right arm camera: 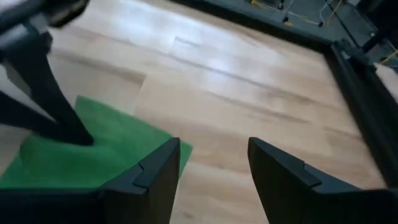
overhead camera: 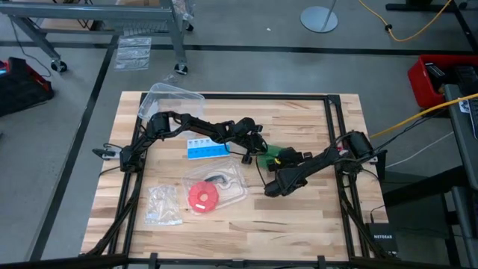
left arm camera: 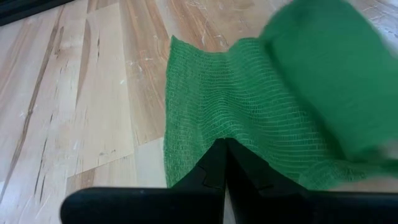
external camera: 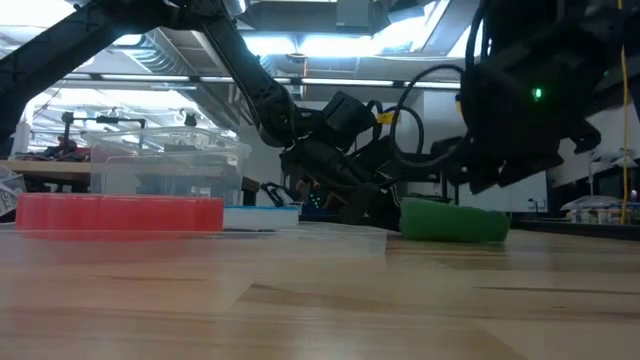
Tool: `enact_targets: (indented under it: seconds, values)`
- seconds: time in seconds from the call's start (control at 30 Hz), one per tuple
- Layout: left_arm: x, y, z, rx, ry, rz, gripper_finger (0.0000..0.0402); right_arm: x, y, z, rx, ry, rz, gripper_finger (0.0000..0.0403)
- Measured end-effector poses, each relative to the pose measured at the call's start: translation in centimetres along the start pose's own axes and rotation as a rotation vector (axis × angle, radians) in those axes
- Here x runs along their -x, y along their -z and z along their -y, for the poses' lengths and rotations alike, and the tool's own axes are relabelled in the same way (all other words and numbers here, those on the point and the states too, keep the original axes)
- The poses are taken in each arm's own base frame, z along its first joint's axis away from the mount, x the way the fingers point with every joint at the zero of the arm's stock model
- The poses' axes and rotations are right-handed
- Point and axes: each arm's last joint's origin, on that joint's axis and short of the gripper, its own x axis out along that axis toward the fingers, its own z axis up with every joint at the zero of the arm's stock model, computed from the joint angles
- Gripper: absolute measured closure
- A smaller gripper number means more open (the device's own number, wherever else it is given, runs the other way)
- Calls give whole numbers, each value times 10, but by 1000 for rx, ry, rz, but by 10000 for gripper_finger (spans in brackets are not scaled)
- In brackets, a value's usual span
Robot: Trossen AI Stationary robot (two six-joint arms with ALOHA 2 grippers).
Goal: Roll bandage
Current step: Roll the green bandage
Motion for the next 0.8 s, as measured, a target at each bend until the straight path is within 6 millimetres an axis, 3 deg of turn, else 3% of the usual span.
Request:
enact_targets:
  seconds: [0.2, 0.33, 0.57, 0.8]
  values:
    - [0, 1, -1, 2, -3, 0, 400, 12, -19, 11, -54, -55, 12, 210]
    - [2, 2, -4, 9, -6, 0, 400, 29, -21, 10, -103, -187, -32, 210]
    - [2, 3, -6, 9, -8, 1, 400, 53, -5, -9, -52, -419, -178, 210]
    - [2, 3, -6, 9, -10, 2, 400, 41, 11, -20, 15, -373, -201, 210]
